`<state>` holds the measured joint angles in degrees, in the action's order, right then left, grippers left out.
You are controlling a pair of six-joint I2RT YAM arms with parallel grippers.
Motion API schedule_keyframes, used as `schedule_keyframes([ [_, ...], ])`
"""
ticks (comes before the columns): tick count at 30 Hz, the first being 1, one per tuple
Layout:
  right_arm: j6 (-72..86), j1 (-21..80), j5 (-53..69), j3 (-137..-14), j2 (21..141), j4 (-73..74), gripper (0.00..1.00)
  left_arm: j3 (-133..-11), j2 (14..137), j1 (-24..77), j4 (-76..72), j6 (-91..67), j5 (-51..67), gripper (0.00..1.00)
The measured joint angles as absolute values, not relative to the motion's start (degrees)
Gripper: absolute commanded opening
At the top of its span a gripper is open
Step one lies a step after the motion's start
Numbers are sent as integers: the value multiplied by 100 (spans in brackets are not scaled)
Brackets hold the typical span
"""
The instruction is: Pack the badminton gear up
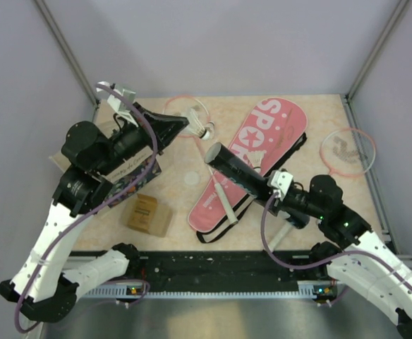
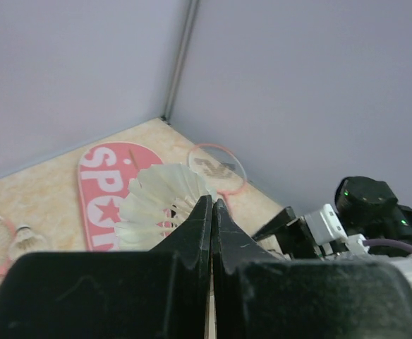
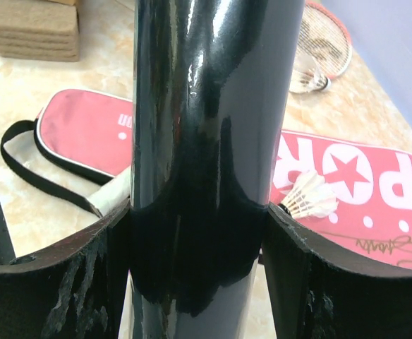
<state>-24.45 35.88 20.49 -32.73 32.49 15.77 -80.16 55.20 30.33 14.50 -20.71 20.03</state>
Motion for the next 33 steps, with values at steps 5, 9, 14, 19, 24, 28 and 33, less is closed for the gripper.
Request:
schedule_keyframes([
  [5, -2589, 3588, 2318, -3232, 3223, 1330, 41, -7815, 5561, 3033, 1380, -2414, 2521, 0],
  [9, -2657, 3588, 2445, -3227, 3214, 1055, 41, -7559, 5511, 3030, 1358, -2611, 2729, 0],
  [14, -2689, 3588, 2563, -3188, 3192, 609, 40, -7124, 5242, 3033, 1081, -2974, 2963, 0],
  [19, -2685, 3588, 2580, -3146, 3214, 307, 39, -6941, 5140, 3030, 777, -3350, 3269, 0],
  [24, -2698, 3588, 2762, -3146, 3319, 189, 38, -6569, 5142, 3033, 287, -3662, 3649, 0],
  [28, -2685, 3588, 2783, -3135, 3439, 128, 38, -6434, 5201, 3033, 270, -3715, 3793, 0],
  [33, -2694, 3588, 2729, -3109, 3623, -78, 38, -6077, 5242, 3039, 172, -3603, 3913, 0],
])
